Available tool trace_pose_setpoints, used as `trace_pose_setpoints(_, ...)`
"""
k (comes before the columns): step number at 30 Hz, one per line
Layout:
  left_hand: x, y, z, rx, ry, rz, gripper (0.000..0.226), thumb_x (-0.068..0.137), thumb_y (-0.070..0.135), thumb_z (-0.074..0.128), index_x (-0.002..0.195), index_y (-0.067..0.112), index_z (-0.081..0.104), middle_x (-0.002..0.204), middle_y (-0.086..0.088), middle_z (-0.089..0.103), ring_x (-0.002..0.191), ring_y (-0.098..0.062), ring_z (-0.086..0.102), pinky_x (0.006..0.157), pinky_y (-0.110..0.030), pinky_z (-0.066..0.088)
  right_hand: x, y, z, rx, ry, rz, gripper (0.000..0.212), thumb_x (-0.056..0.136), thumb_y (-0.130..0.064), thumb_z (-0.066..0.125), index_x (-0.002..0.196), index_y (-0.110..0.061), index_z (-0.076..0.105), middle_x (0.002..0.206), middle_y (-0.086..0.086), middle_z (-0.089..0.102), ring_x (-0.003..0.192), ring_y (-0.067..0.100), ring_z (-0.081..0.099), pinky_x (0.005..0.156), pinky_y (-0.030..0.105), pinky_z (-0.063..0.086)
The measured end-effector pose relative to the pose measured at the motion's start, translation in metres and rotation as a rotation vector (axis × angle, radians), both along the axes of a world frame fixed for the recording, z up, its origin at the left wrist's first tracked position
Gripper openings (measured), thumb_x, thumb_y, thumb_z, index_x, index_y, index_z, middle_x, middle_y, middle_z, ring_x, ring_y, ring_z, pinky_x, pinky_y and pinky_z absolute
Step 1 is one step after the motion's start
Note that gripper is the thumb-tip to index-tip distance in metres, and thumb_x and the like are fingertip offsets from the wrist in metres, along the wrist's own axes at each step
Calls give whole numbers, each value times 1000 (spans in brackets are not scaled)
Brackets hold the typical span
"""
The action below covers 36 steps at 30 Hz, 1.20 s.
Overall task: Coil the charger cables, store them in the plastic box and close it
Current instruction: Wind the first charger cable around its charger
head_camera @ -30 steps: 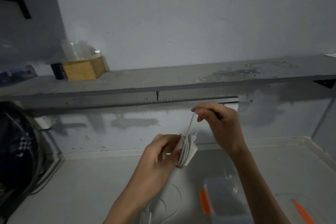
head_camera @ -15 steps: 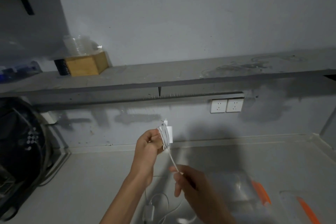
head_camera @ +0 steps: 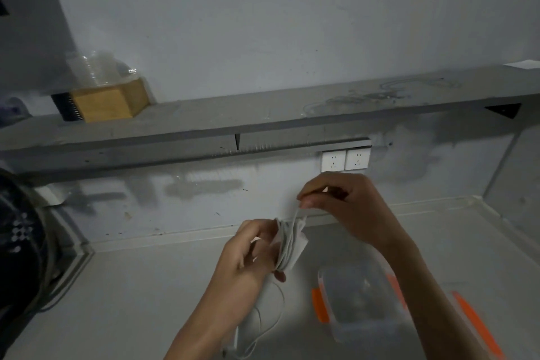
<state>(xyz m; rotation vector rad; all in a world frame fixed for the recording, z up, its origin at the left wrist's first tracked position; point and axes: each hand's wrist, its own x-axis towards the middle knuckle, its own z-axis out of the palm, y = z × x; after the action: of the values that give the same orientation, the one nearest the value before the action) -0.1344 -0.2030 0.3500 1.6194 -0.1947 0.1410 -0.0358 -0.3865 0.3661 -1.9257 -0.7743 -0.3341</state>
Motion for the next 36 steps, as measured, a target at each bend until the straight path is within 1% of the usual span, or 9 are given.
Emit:
trace_pose_setpoints(4,1,5,9,-107,24,-69,21,78,6,55,90,13,70,85,-11,62,68,-20,56,63,-30,46,-1,22,-33,346,301,196,21,82,-20,62,84,-1,71,56,-7,63,44,4,46,44,16,38)
trace_pose_setpoints(7,11,8,5,-254,111,-28,28,81,-5,52,100,5,71,91,-12,69,83,-19,62,73,-34,47,-17,46,-58,430,386,90,14,88,-19,60,86,-14,73,46,-4,54,38,8,40,39,20,33)
trace_pose_setpoints(12,27,9,-13,-83,103,225,31,90,-5,45,91,13,70,84,-4,68,82,-15,60,74,-34,45,-42,79,-75,415,454,-10,40,93,2,48,101,-28,73,81,-7,74,73,7,68,52,24,51)
trace_pose_setpoints(16,29,13,-21,-58,88,191,32,90,-1,49,100,20,72,92,-7,72,83,-16,64,73,-31,49,-51,74,-69,729,774,273,29,88,-19,52,107,-13,73,98,3,75,97,20,70,75,32,56)
trace_pose_setpoints(22,25,19,-17,100,-51,103,33,82,15,51,108,23,70,112,0,62,107,-21,62,87,-25,48,-58,70,-75,704,547,175,33,91,-20,59,124,-18,63,116,11,70,107,24,64,82,39,51)
trace_pose_setpoints(25,15,23,-1,269,-172,88,29,88,26,45,104,26,70,109,6,64,108,-15,62,91,-24,47,-61,67,-73,747,516,8,44,75,-12,73,114,-33,69,109,1,74,88,11,65,68,25,51)
trace_pose_setpoints(28,11,17,2,327,-96,80,36,84,53,59,116,37,61,114,14,68,111,-8,63,96,-28,49,-64,67,-75,736,469,-131,51,67,-7,83,99,-46,72,103,-11,75,93,6,70,77,27,56)
trace_pose_setpoints(32,18,14,-4,284,-13,134,37,74,30,80,107,36,66,105,10,72,100,-8,68,91,-37,56,-67,63,-75,711,394,-174,50,61,-10,83,100,-41,73,105,-9,74,96,8,70,77,17,55)
trace_pose_setpoints(36,18,12,-7,277,-18,155,36,79,7,74,102,33,66,103,11,71,102,-7,66,88,-41,56,-63,46,-66,605,383,-104,47,67,0,78,95,-37,75,102,-13,73,96,2,68,76,11,51)
